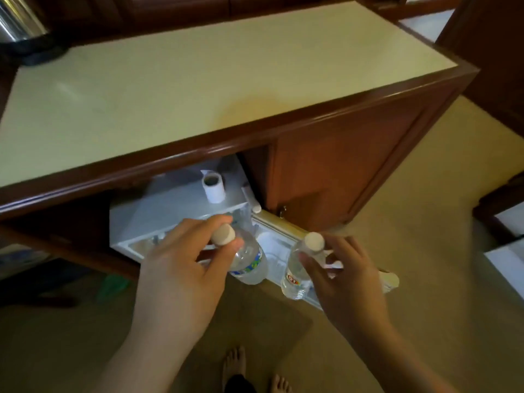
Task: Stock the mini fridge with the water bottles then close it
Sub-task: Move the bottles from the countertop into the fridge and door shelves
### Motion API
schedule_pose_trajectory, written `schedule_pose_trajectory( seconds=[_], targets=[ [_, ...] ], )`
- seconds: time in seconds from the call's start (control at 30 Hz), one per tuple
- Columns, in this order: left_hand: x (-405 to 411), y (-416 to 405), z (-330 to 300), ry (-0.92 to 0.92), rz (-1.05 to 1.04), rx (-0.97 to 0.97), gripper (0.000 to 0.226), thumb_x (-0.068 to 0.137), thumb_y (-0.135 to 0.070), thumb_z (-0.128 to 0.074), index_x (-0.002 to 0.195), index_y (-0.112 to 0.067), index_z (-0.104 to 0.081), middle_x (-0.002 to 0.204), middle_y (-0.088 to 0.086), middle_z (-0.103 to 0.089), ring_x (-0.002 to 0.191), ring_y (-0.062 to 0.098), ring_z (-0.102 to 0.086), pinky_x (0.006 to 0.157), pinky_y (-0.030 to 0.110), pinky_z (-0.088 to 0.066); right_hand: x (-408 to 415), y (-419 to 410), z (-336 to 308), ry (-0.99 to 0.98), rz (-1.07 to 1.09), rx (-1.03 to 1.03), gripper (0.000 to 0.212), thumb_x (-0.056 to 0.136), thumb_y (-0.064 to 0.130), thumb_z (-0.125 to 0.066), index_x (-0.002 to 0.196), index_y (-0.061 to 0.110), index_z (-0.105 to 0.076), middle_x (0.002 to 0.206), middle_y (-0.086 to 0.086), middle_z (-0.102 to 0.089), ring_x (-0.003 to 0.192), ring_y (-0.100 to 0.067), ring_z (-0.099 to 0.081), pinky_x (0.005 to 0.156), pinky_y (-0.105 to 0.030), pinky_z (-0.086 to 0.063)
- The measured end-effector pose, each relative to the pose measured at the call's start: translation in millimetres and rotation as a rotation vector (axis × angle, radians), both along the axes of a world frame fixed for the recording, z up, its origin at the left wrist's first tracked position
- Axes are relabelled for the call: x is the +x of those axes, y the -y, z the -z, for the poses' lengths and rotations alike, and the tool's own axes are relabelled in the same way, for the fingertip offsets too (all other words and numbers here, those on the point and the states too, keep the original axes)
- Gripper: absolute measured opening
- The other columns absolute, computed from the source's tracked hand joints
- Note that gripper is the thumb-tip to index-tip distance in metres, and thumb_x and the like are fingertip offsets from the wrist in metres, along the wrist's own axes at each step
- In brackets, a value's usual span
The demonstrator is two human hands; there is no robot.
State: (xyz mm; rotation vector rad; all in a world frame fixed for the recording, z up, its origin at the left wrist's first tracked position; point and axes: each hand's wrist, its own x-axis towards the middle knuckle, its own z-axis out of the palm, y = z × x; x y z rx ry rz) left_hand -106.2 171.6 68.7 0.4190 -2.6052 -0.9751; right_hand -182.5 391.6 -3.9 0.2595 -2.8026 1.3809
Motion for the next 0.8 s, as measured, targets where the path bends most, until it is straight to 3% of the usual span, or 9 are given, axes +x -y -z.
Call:
schedule_pose_trajectory(
  seconds=[0.13,0.23,0.4,0.6,0.73,0.8],
  targets=[
    [11,-7,69,0.104,-0.017,0.046,0.030,0.084,-0.038,-0.077,0.115,-0.036,-0.075,0.102,-0.027,-0.065,0.086,-0.003,-0.067,0.075,0.017,-0.055,15,8,81,0.165,0.005,0.096,0.032,0.089,0.049,-0.073,0.119,0.038,-0.064,0.114,0.019,-0.059,0.097,-0.010,-0.065,0.080,-0.043,-0.062],
    [16,-7,127,0.136,-0.034,0.081,0.031,0.083,-0.034,-0.081,0.113,-0.040,-0.075,0.106,-0.028,-0.067,0.087,-0.004,-0.068,0.076,0.026,-0.059,17,22,141,0.216,-0.015,0.132,0.034,0.092,0.046,-0.071,0.123,0.040,-0.059,0.124,0.019,-0.059,0.107,-0.012,-0.065,0.087,-0.040,-0.060],
    [23,-6,227,0.147,-0.108,0.150,0.030,0.077,-0.030,-0.087,0.102,-0.044,-0.076,0.100,-0.028,-0.068,0.086,-0.008,-0.067,0.075,0.001,-0.046,8,50,241,0.180,0.039,0.159,0.031,0.096,0.035,-0.070,0.126,0.032,-0.060,0.123,0.016,-0.056,0.101,-0.006,-0.060,0.078,-0.023,-0.046],
    [29,3,309,0.176,-0.094,0.174,0.023,0.083,-0.041,-0.083,0.094,-0.054,-0.067,0.096,-0.034,-0.062,0.090,-0.019,-0.060,0.073,-0.004,-0.039,-17,88,337,0.132,0.135,0.188,0.032,0.101,0.026,-0.063,0.132,0.020,-0.057,0.134,0.006,-0.052,0.111,-0.018,-0.061,0.085,-0.032,-0.054],
    [32,14,336,0.273,-0.098,0.210,0.035,0.074,-0.033,-0.088,0.089,-0.057,-0.067,0.109,-0.036,-0.057,0.093,-0.023,-0.057,0.076,-0.007,-0.036,-36,106,375,0.160,0.140,0.226,0.037,0.104,0.022,-0.057,0.140,0.014,-0.051,0.142,-0.001,-0.049,0.123,-0.024,-0.056,0.096,-0.036,-0.050],
    [33,17,345,0.254,-0.087,0.185,0.036,0.069,-0.022,-0.092,0.090,-0.045,-0.075,0.102,-0.030,-0.061,0.090,-0.025,-0.056,0.074,-0.009,-0.033,-42,112,388,0.154,0.134,0.267,0.038,0.105,0.021,-0.055,0.141,0.011,-0.049,0.143,-0.006,-0.049,0.126,-0.027,-0.054,0.097,-0.038,-0.049]
  ],
)
